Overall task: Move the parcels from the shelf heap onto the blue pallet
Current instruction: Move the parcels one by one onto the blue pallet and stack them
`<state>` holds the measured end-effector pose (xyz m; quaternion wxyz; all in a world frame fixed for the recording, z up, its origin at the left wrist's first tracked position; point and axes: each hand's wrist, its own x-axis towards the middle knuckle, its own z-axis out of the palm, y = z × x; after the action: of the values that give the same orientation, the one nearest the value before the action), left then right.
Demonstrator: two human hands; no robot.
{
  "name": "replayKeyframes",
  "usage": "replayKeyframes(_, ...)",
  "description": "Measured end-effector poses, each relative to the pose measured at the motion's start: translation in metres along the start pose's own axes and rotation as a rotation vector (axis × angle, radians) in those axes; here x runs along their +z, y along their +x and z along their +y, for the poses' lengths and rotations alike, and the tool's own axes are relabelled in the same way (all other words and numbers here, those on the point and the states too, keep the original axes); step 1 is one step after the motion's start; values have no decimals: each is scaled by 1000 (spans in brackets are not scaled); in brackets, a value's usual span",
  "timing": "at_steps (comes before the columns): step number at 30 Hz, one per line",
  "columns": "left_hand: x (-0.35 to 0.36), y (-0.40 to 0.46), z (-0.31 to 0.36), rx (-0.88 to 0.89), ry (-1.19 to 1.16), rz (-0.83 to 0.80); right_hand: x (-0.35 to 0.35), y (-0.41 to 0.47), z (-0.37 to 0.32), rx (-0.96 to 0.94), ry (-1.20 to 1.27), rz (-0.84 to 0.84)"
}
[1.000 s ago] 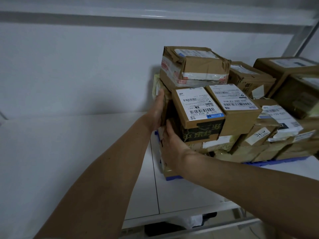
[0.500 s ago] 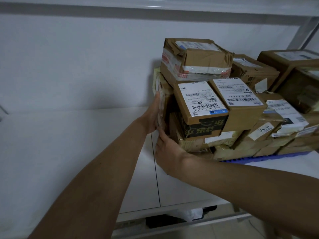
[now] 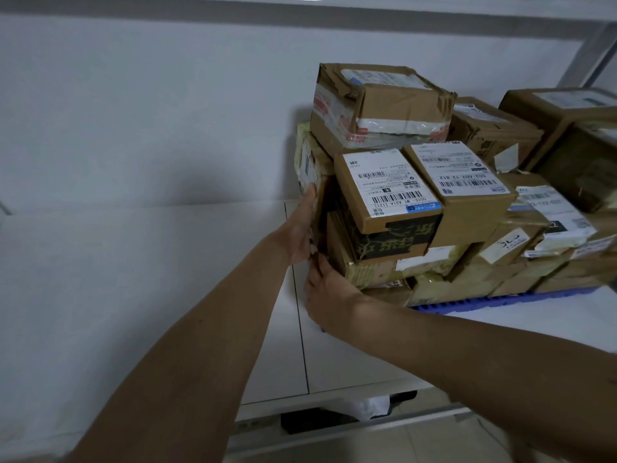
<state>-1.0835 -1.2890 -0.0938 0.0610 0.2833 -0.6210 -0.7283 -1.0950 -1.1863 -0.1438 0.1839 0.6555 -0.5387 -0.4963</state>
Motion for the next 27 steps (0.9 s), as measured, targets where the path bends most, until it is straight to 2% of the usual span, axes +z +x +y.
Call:
replayKeyframes(2,0,-6,1,0,-4,20,-1,0,-2,-9,-12,3)
replayKeyframes(4,2,-6,0,17,-47,-41,-1,-3,-3,-12,-9,31)
replayKeyframes(6,7,-8,0,67,-38,-1,1,-9,-3,-38,17,134)
replayKeyframes(9,6,-6,-4,144,87,242,9,-24,-8,-95,44,331)
replayKeyframes(12,7,-4,-16,235,276,470,34,-39,-20,-58,109,553)
replayKeyframes(15,15,-22,-17,479,378,665,66,-59,-28,-5,234,810)
replayKeyframes(18,33,-48,-8,827,505,815,97,-88,-26,100,287,972)
replayKeyframes(22,70,-76,-9,1338,1112,794,143,-122,-20,257,290,1007)
replayKeyframes(25,101,-70,-33,1462,1576,780,174,-136,-9,400,235,1007)
replayKeyframes(27,115,-61,-42,1429,1725,829,195,-137,-3,392,193,994)
